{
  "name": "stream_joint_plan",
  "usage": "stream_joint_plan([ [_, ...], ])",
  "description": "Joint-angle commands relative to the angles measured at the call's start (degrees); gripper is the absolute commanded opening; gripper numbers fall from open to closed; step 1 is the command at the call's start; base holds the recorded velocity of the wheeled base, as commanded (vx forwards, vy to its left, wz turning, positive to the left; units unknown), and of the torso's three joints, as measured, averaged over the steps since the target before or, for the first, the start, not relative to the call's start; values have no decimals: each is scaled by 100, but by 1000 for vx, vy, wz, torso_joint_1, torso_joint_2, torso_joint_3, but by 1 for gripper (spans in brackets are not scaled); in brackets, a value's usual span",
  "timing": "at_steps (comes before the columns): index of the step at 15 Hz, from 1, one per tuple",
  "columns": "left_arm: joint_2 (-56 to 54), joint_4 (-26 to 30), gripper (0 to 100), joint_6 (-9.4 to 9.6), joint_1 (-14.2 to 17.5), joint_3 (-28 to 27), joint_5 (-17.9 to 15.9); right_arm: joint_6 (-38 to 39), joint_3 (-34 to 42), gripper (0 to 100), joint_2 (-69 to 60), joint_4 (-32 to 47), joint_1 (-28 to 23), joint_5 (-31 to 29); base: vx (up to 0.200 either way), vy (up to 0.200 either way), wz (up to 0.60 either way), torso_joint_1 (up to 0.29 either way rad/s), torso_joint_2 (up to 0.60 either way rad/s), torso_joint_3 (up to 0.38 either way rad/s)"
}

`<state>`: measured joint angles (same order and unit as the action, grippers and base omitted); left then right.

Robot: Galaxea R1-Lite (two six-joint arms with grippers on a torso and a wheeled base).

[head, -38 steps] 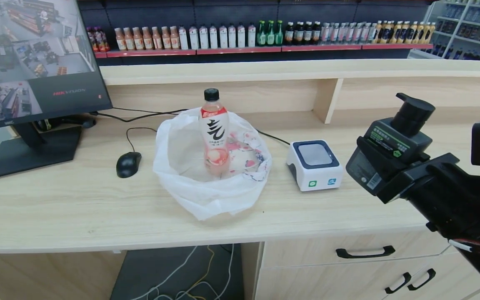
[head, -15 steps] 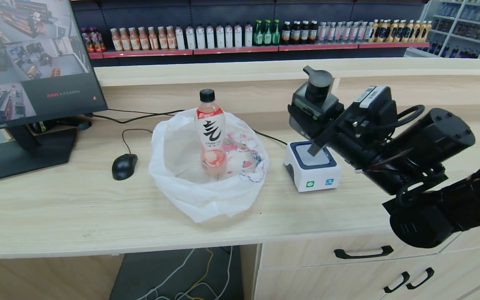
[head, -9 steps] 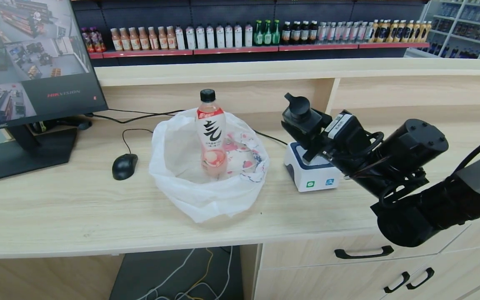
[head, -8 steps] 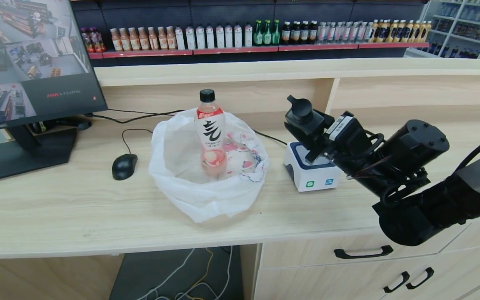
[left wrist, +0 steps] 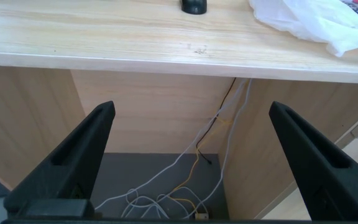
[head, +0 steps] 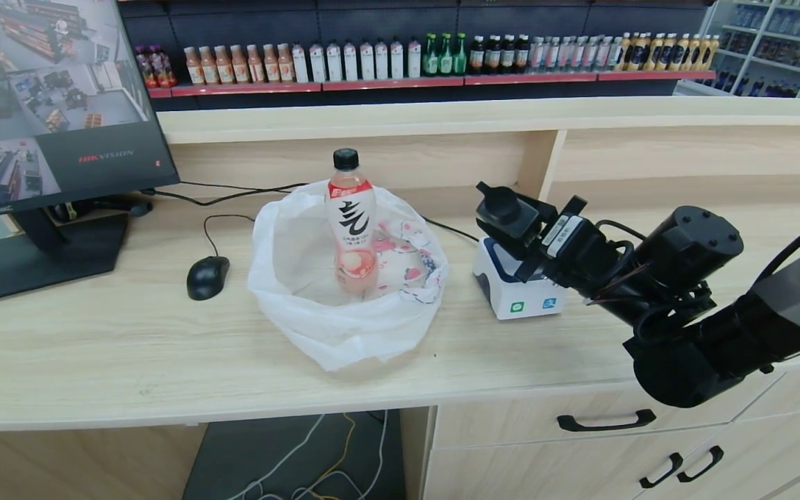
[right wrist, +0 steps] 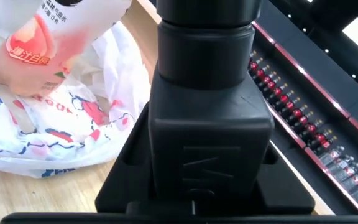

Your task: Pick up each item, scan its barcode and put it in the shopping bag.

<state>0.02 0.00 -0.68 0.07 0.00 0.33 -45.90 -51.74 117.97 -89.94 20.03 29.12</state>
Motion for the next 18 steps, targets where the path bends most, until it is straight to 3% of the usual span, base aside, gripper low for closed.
stream_joint_plan([
  [1,-2,0,100,-2,1,0,2,11,-38,0,51,-6,-192,164,0,0,0,0,0,0],
  [8,-2,0,100,-2,1,0,2,-104,6,0,121,-6,-298,533,0,0,0,0,0,0],
  [18,-2,0,100,-2,1,0,2,-191,-38,0,235,-6,-289,542,0,0,0,0,0,0],
])
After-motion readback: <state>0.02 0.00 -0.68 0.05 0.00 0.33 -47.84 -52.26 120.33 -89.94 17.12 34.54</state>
